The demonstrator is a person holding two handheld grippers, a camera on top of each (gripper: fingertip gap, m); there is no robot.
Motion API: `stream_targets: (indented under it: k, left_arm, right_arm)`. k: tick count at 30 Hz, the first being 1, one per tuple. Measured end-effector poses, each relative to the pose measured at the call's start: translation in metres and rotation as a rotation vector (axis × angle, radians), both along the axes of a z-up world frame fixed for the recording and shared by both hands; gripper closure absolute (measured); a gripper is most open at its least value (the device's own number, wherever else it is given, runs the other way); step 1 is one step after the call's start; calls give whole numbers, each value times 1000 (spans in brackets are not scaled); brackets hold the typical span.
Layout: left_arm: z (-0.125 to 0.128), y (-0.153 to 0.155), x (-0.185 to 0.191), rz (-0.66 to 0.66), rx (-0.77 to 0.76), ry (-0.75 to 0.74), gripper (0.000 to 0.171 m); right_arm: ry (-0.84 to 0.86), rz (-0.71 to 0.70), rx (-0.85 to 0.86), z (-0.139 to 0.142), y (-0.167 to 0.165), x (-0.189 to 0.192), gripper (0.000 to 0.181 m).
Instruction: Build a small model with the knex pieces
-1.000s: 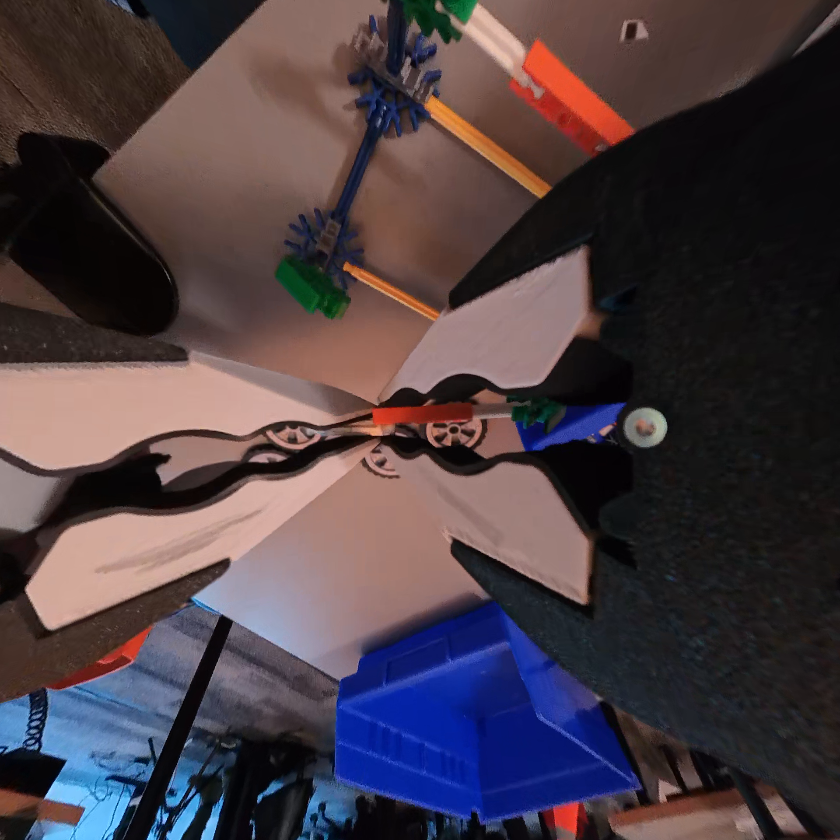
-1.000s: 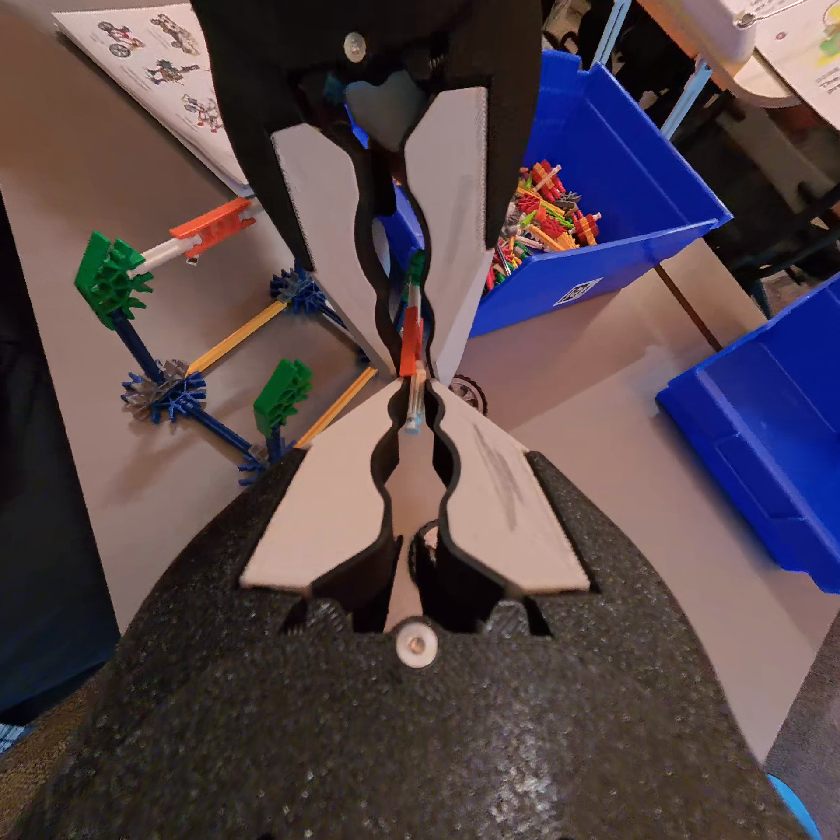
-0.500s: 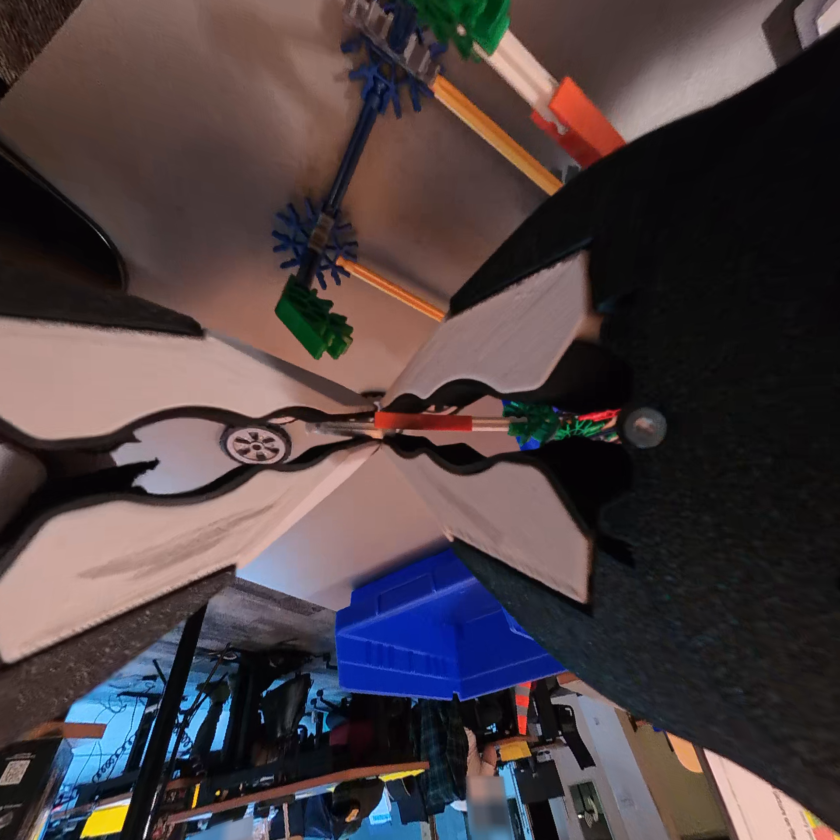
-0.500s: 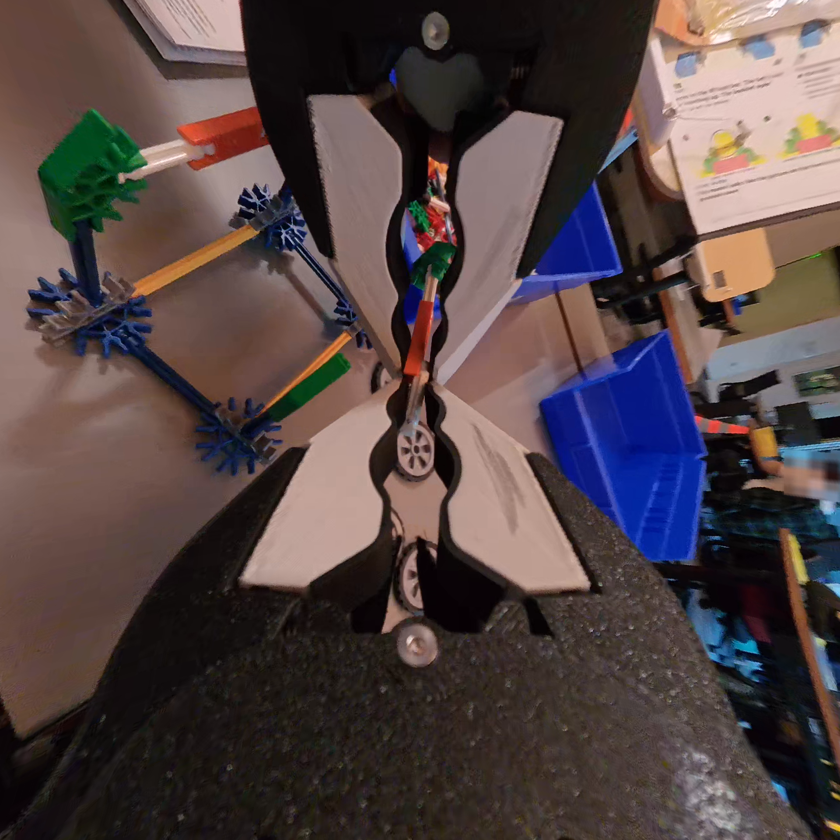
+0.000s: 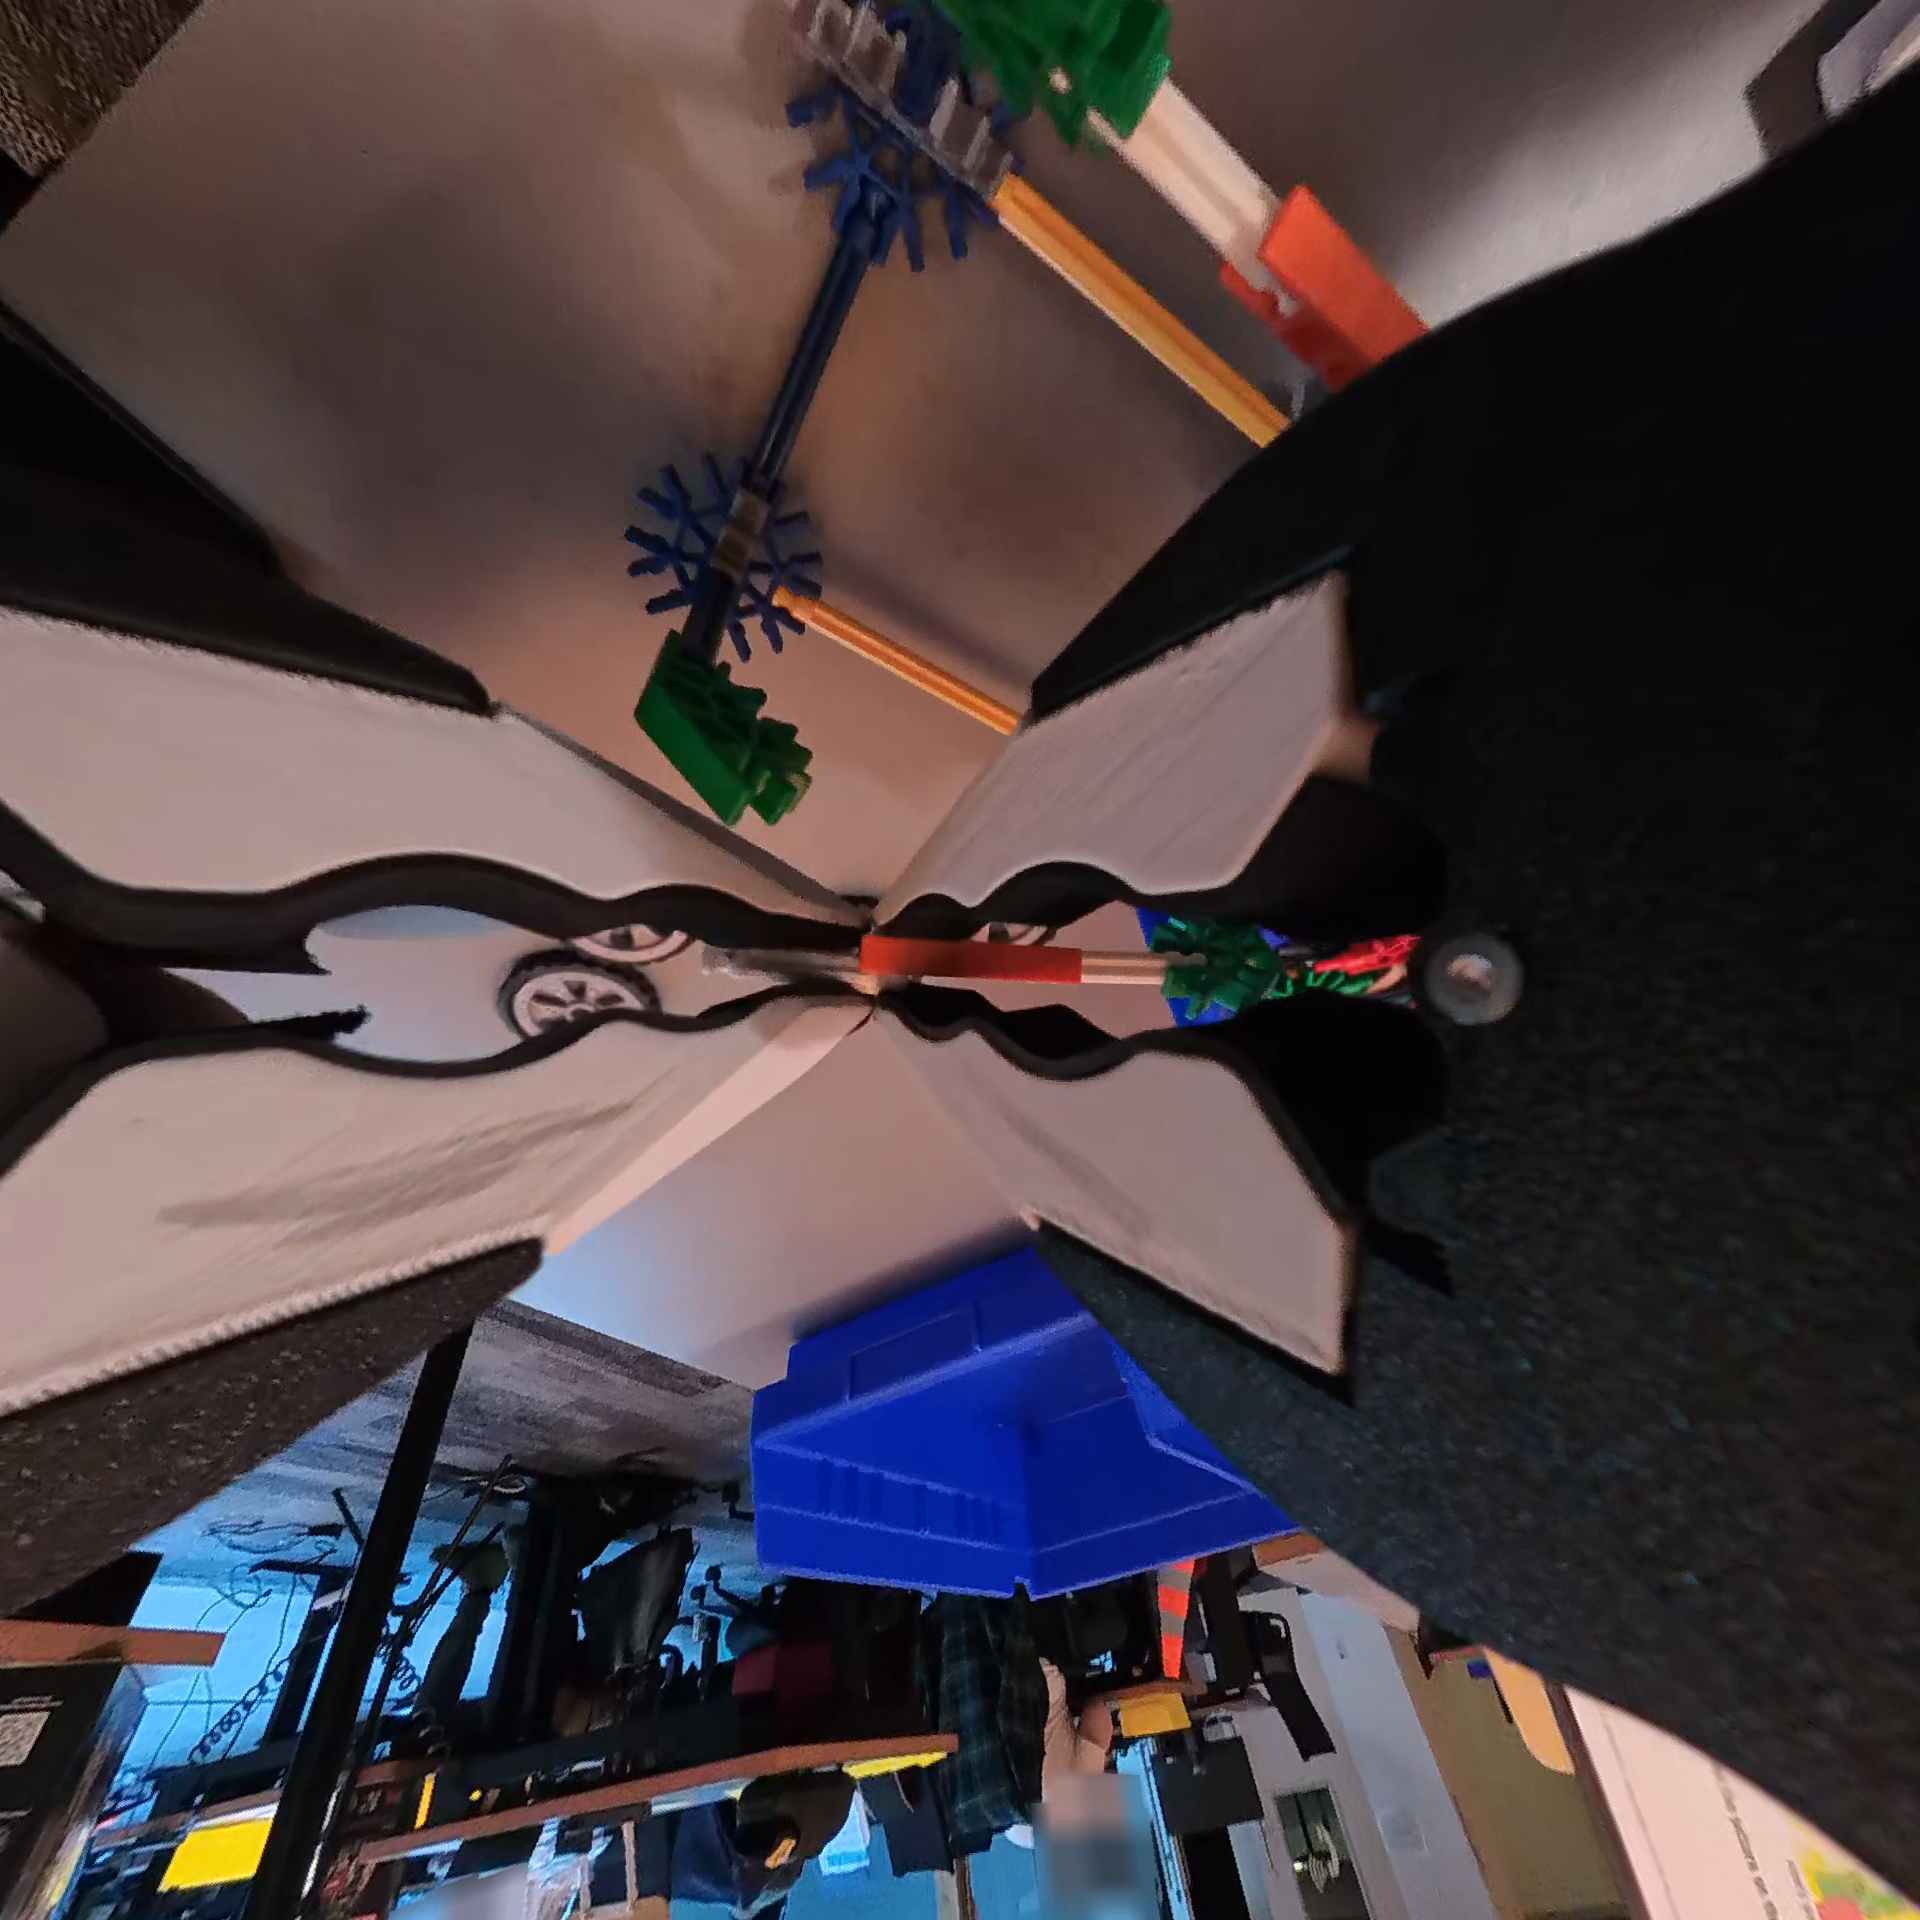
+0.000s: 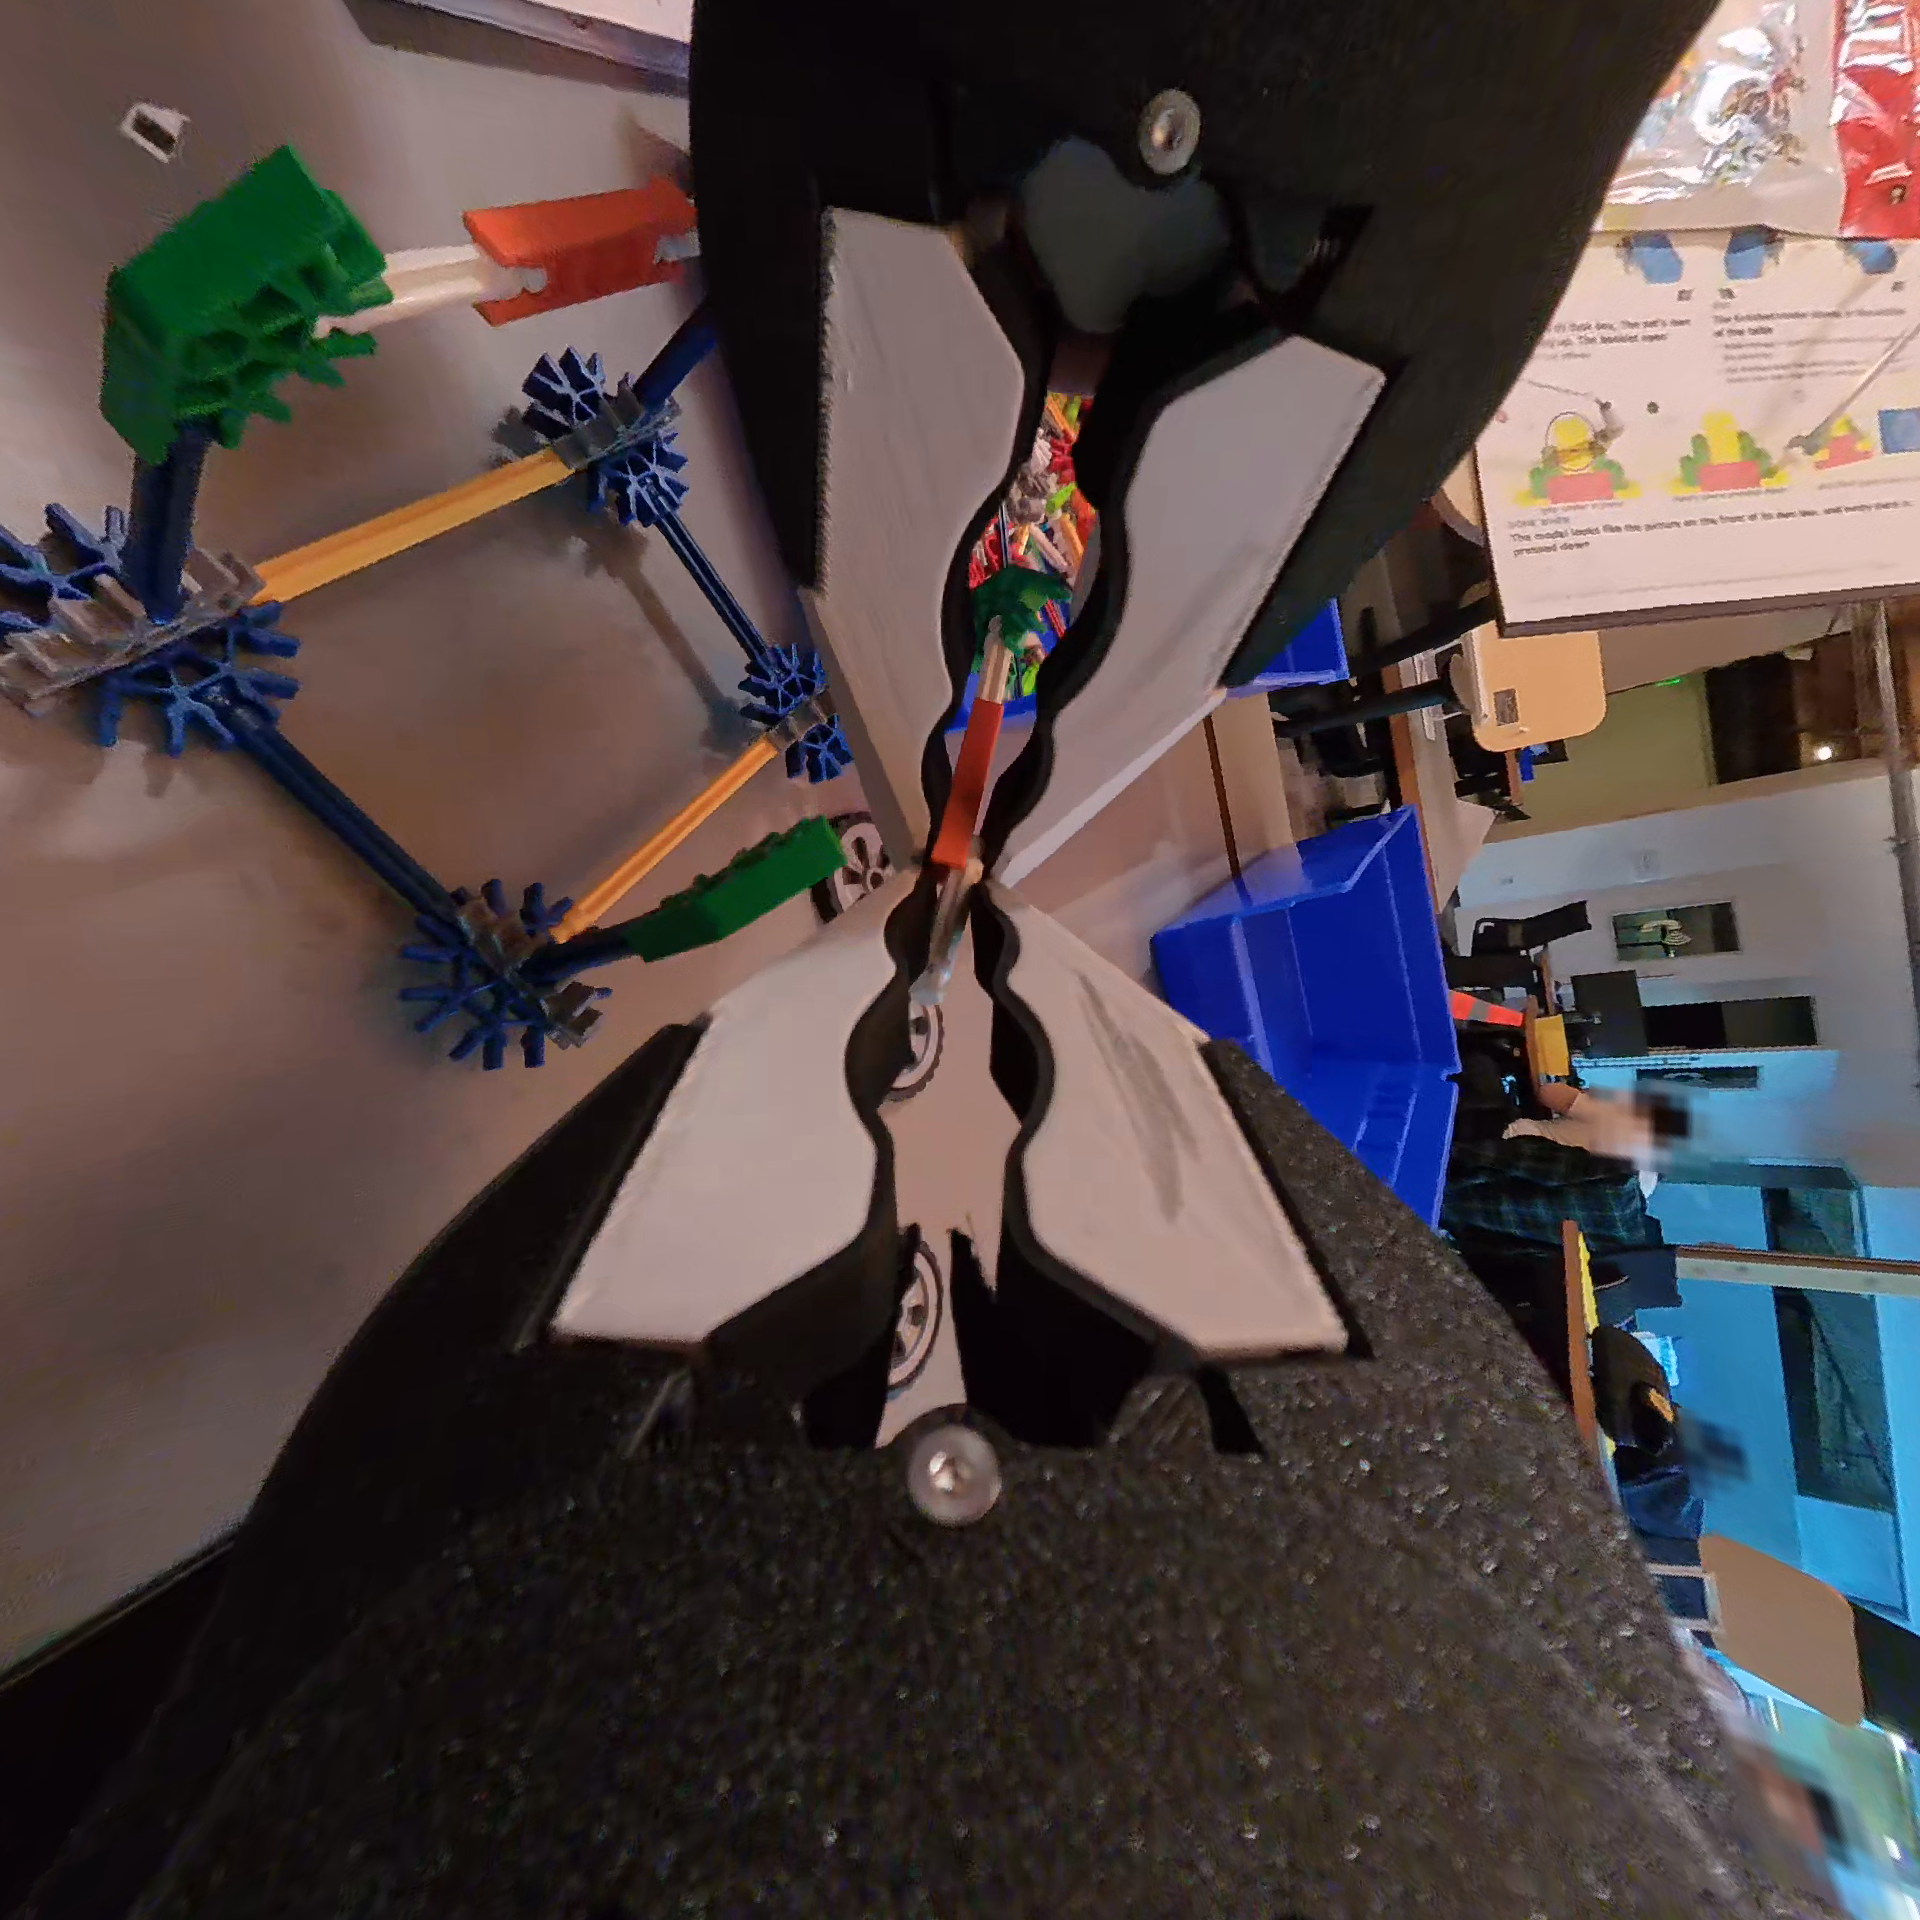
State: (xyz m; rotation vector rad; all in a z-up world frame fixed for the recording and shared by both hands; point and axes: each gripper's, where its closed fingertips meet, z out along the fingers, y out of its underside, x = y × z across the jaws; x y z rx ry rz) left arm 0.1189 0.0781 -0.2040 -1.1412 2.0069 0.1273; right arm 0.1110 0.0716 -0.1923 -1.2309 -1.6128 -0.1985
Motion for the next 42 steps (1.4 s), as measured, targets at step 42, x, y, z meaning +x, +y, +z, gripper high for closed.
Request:
stream_targets:
  k: [42]
  left_arm:
    - [-18,4,-12,-24,-428,131,166]
  right_arm:
    - [2,26,-203,-10,7,-6,166]
